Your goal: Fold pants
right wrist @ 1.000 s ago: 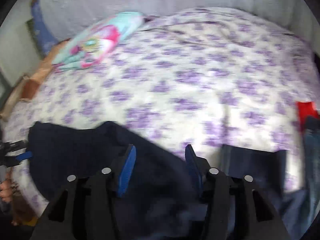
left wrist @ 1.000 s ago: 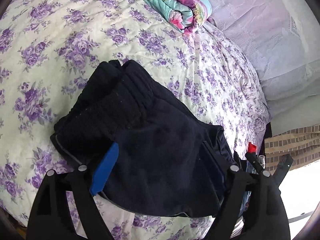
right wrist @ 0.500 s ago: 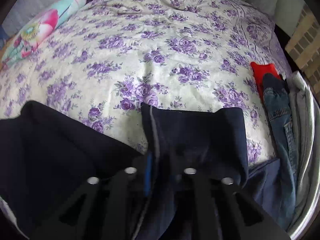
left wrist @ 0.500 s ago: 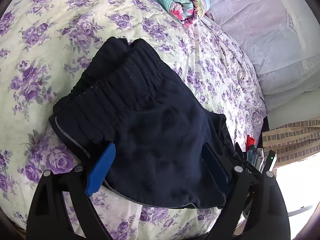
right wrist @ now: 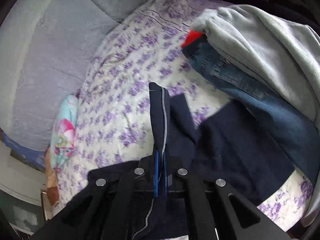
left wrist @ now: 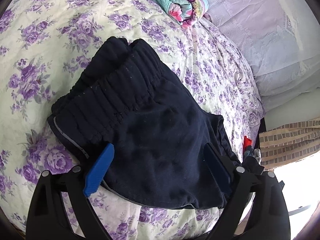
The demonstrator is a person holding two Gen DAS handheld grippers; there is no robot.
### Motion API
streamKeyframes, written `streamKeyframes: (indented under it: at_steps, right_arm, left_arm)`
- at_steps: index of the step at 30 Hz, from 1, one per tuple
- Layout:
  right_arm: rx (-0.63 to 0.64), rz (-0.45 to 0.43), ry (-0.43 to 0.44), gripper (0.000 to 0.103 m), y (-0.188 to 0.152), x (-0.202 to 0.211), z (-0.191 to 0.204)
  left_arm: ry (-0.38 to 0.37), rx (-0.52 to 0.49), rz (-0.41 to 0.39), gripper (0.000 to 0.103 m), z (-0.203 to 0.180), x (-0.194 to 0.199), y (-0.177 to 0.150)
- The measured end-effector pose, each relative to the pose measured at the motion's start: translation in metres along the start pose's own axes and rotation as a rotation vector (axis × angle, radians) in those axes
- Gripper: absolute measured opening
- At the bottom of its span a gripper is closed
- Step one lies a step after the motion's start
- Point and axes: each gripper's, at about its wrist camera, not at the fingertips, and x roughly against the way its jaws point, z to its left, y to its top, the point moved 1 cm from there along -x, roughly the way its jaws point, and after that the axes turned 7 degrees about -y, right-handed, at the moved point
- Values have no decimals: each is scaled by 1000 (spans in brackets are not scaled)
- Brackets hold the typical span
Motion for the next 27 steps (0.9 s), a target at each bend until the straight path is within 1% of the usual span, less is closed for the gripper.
streamKeyframes:
  at_steps: [2, 4, 5, 6, 7, 10, 12, 13, 14, 15, 16, 19, 22, 25, 27]
  right_arm:
    - [35, -63, 83, 4, 14, 19, 27]
    - [39, -122, 141, 4, 23, 43, 34]
    - [26, -145, 137, 4, 23, 54, 25]
    - [12, -159, 109, 4, 21, 62, 9]
    - [-18, -159, 67, 4, 14, 64, -15]
    - [-217, -51, -39, 4, -32, 45, -104]
    - [-296, 21, -101, 4, -66, 23, -141]
    - [-328, 42, -122, 4, -79, 15, -154]
    - [-380, 43, -114, 4, -91, 9, -167]
    - [-428, 34, -89, 4, -97, 8, -174]
    - [-444, 24, -73, 4, -100, 10, -175]
    - [-384, 1, -70, 4, -93, 20, -164]
    - [-361, -3, -59, 4, -91, 30, -159]
    - [-335, 58, -122, 4, -95, 22, -167]
    - [-336, 138, -148, 5, -100, 9, -179]
  left_arm:
    - [-5, 5, 6, 90, 0, 0, 1]
    - [-4, -1, 15, 90, 0, -1, 1]
    - [-4, -5, 18, 90, 0, -1, 1]
    - [-4, -7, 19, 90, -1, -1, 1]
    - [-5, -8, 18, 90, -1, -1, 1]
    - [-4, -16, 16, 90, -1, -2, -1]
    - [10, -33, 20, 90, -3, -4, -2]
    - [20, -45, 25, 90, -4, -5, -2]
    - [27, -53, 29, 90, -6, -6, -2]
    - [35, -62, 38, 90, -7, -7, -2]
    - [42, -66, 46, 91, -8, -8, -1]
    - [58, -69, 64, 93, -10, -11, 2]
    - [75, -80, 68, 95, -13, -14, 2]
    - [89, -94, 63, 95, -15, -15, -1]
    - [85, -94, 58, 95, -14, -15, -1]
